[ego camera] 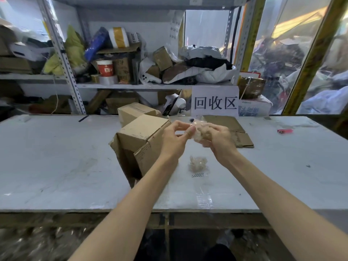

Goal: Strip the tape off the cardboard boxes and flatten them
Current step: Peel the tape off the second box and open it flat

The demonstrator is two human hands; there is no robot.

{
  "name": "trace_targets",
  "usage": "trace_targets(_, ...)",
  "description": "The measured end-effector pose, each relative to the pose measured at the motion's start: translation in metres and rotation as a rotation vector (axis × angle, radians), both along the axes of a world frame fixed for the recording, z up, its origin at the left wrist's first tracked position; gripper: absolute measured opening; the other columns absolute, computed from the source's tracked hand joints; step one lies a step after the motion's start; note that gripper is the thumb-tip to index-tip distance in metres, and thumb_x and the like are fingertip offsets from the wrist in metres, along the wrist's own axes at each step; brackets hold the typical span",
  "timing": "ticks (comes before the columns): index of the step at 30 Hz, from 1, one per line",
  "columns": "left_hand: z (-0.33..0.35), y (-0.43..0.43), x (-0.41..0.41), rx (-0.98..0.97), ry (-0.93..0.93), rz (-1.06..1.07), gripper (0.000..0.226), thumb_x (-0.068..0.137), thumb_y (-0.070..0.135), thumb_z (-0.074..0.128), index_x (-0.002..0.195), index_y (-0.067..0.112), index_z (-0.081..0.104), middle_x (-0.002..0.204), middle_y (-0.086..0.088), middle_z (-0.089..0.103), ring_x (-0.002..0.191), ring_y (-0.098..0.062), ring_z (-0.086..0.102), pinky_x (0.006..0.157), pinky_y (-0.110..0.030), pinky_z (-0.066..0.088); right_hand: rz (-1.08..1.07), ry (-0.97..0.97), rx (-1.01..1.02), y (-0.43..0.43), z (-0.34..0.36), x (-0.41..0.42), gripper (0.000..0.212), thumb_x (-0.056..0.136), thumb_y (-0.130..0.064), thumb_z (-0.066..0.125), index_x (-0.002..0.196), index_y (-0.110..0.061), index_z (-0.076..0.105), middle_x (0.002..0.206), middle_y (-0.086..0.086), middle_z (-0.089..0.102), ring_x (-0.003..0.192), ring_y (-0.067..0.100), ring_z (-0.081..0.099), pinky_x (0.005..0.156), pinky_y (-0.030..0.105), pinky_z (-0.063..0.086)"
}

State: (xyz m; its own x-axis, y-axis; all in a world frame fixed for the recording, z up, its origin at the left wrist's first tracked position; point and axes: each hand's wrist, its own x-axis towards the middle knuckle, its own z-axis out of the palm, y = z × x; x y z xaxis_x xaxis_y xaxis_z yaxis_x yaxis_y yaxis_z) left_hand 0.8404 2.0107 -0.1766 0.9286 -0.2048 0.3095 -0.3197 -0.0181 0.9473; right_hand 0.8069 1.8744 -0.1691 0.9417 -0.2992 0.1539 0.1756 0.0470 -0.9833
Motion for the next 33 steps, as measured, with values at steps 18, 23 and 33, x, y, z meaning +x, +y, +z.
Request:
trace_targets(18, -0.006, -0.006, 0.019, 0.619, 0.013, -0.031, 0.048, 0.092, 0.009, 0.064, 0.139, 0.013, 0.053, 0.135, -0.013, 0.055, 0.117, -0.022, 0.057, 0.087, -0.026, 0.051, -0.417, 0.036, -1.022, -0.036, -0.064, 0.027, 0.020, 0.085, 0.006, 0.053, 0.089, 0.000, 0.072, 0.089, 0.014, 0.065, 0.084, 0.028, 0.060, 0.071, 0.031, 0.046)
trace_targets(23, 0.017, -0.003, 0.004, 0.621, -0.132, -0.037, 0.029, 0.093, 0.007, 0.061, 0.120, 0.012, 0.067, 0.118, -0.009, 0.065, 0.106, -0.017, 0.062, 0.092, -0.030, 0.053, 0.095, 0.244, -1.243, -0.018, -0.074, 0.026, 0.023, 0.086, 0.003, 0.043, 0.099, -0.002, 0.061, 0.112, 0.015, 0.062, 0.107, 0.033, 0.057, 0.087, 0.034, 0.044)
trace_targets(33, 0.077, 0.090, 0.028, 0.777, -0.210, 0.299, 0.036, 0.087, 0.000, 0.060, 0.119, 0.015, 0.065, 0.121, -0.008, 0.064, 0.111, -0.021, 0.058, 0.087, -0.028, 0.049, -0.039, 0.068, -0.633, 0.040, 0.000, 0.022, 0.027, 0.084, -0.030, 0.068, 0.103, -0.010, 0.069, 0.096, 0.008, 0.071, 0.083, 0.022, 0.068, 0.072, 0.042, 0.060)
